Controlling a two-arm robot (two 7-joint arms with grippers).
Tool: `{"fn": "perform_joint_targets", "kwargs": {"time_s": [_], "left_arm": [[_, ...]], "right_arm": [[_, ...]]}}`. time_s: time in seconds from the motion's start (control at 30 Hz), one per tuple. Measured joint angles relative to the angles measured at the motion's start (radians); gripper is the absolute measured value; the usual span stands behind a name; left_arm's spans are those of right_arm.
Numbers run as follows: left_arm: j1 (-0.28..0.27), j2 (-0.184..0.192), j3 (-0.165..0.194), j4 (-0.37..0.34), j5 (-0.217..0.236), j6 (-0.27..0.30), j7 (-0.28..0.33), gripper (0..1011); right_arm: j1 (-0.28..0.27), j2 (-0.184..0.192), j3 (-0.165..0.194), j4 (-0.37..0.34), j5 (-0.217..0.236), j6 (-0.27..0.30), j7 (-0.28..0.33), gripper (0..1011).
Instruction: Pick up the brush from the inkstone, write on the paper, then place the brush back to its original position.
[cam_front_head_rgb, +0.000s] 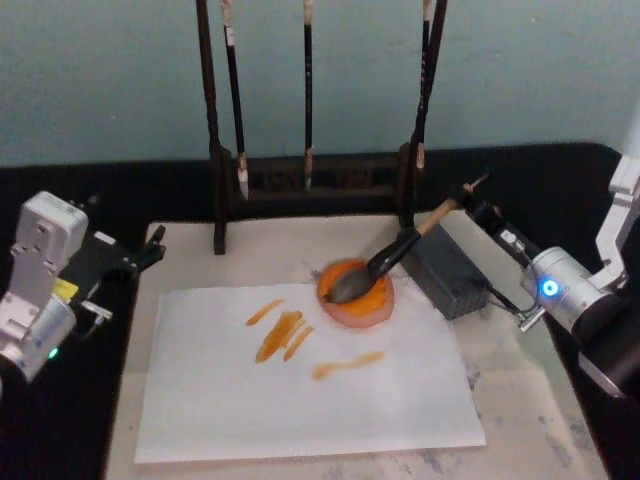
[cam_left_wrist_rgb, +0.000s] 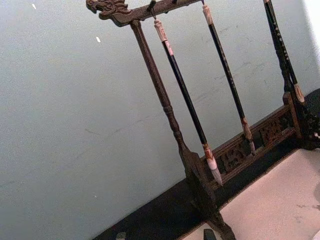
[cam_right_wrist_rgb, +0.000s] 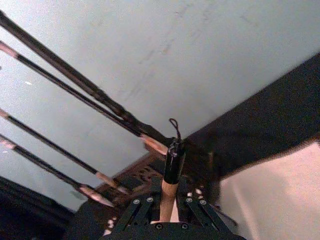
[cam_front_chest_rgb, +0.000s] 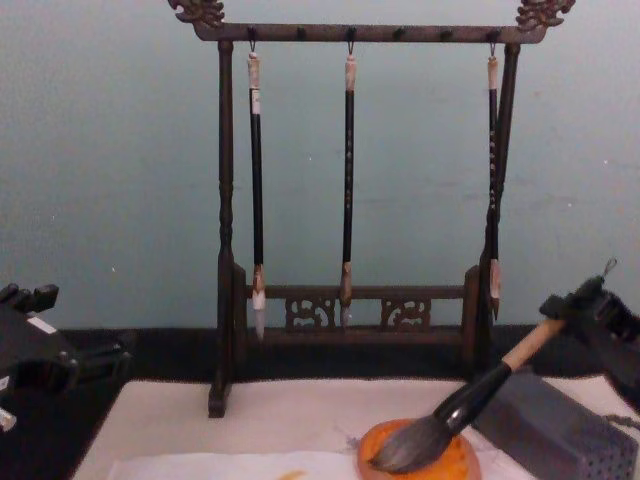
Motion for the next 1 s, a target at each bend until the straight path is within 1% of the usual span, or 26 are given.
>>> {"fn": "perform_joint_targets", "kwargs": {"time_s": [0.3, 0.47, 0.67, 0.8, 0.87, 0.97, 1.0], "left_arm": [[0.0, 0.0, 0.0, 0.0, 0.0, 0.0, 0.0, 1001], [0.0, 0.0, 0.0, 0.0, 0.0, 0.0, 0.0, 1001], [0.0, 0.0, 0.0, 0.0, 0.0, 0.0, 0.0, 1001], [0.0, 0.0, 0.0, 0.0, 0.0, 0.0, 0.0, 1001], [0.0, 0.0, 0.0, 0.0, 0.0, 0.0, 0.0, 1001], [0.0, 0.0, 0.0, 0.0, 0.0, 0.0, 0.0, 1001], [0.0, 0.0, 0.0, 0.0, 0.0, 0.0, 0.0, 1001]], "right_arm": [[-0.019, 0.024, -0.002, -0.075, 0.042, 0.019, -0.001, 188], [-0.028, 0.044, -0.008, -0.117, 0.047, 0.016, -0.012, 188], [-0.037, 0.078, -0.017, -0.179, 0.046, -0.002, -0.018, 188], [-0.04, 0.101, -0.024, -0.215, 0.038, -0.014, -0.012, 188], [-0.04, 0.116, -0.03, -0.234, 0.026, -0.022, -0.004, 188], [-0.04, 0.135, -0.041, -0.258, 0.0, -0.036, 0.006, 188], [-0.04, 0.151, -0.05, -0.276, -0.027, -0.048, 0.014, 188]]}}
